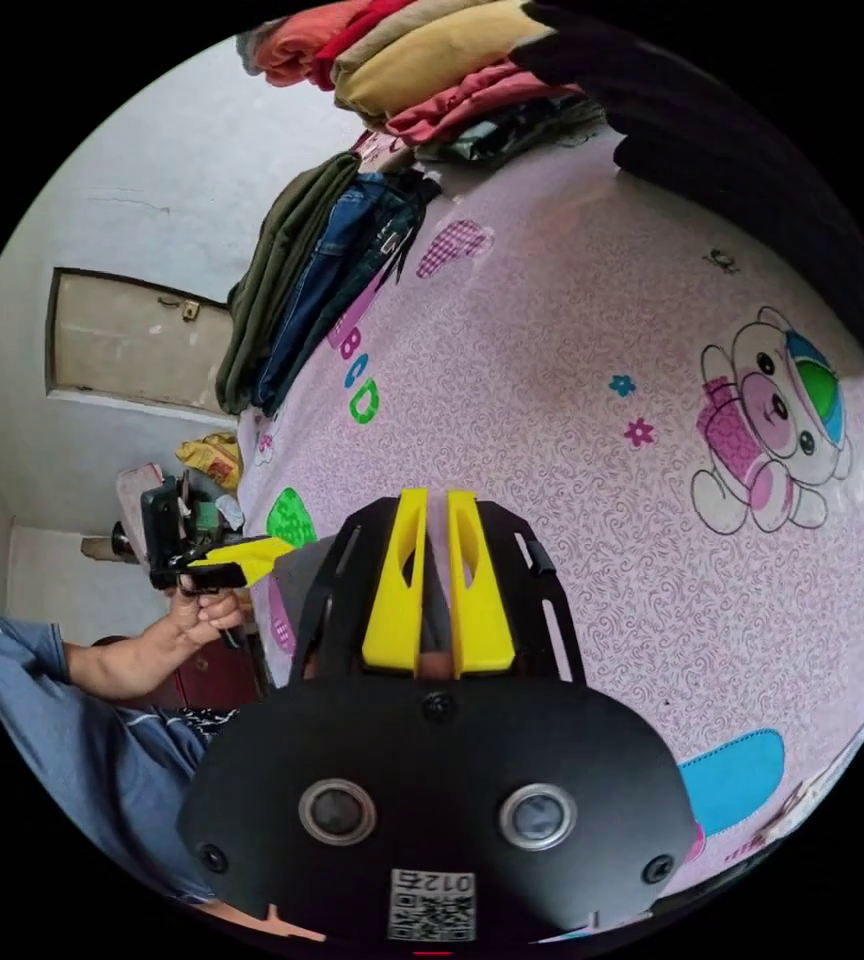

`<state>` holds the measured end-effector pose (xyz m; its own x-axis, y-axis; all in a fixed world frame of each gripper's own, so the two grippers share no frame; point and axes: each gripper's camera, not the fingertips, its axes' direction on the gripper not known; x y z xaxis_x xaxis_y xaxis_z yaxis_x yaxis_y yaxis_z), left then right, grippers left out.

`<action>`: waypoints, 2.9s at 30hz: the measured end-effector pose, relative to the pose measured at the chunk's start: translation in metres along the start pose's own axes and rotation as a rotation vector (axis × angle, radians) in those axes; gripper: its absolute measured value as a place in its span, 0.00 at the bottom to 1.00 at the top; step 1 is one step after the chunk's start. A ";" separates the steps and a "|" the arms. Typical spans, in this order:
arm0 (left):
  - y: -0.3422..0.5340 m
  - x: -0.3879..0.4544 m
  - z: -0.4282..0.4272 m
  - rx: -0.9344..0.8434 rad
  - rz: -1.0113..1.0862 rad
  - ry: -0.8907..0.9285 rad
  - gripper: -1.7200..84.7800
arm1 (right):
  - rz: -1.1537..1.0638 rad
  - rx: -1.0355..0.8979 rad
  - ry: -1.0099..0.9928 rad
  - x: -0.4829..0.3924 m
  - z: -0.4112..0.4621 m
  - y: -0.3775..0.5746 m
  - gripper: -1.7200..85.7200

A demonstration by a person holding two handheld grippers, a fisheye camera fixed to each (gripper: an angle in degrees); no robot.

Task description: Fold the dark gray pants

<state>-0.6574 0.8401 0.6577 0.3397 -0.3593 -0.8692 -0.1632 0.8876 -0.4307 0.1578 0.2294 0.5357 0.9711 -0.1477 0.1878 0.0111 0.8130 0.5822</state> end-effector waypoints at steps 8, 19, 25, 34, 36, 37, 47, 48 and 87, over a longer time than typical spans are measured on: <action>0.005 0.076 0.000 0.021 0.264 -0.021 0.03 | -0.186 0.019 -0.237 -0.036 -0.045 0.068 0.03; 0.026 0.072 0.040 -0.027 0.136 -0.123 0.02 | -0.113 0.047 -0.118 -0.031 -0.075 0.121 0.02; 0.080 0.166 0.083 -0.212 0.451 0.050 0.02 | -0.093 0.035 -0.172 -0.030 -0.130 0.236 0.02; 0.172 0.192 0.184 -0.512 0.525 -0.190 0.02 | 0.218 0.100 -0.052 0.053 -0.136 0.338 0.02; 0.174 0.188 0.169 -0.449 0.412 -0.175 0.02 | 0.225 0.145 -0.053 0.053 -0.151 0.349 0.02; 0.178 0.195 0.154 -0.381 0.420 -0.181 0.02 | 0.186 0.173 -0.048 0.046 -0.164 0.358 0.02; 0.250 0.257 0.226 -0.497 0.596 -0.447 0.02 | 0.139 0.079 -0.088 0.051 -0.173 0.434 0.03; 0.252 0.250 0.230 -0.525 0.552 -0.432 0.02 | 0.147 0.072 -0.086 0.056 -0.172 0.436 0.03; -0.139 0.085 0.095 -0.547 0.062 -0.063 0.19 | 0.851 0.525 -0.348 0.066 -0.152 0.541 0.11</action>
<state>-0.5176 0.7136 0.6667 0.3662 -0.2779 -0.8881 -0.6361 0.6218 -0.4569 0.2645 0.7451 0.7429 0.4873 0.1359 0.8626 -0.8263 0.3912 0.4052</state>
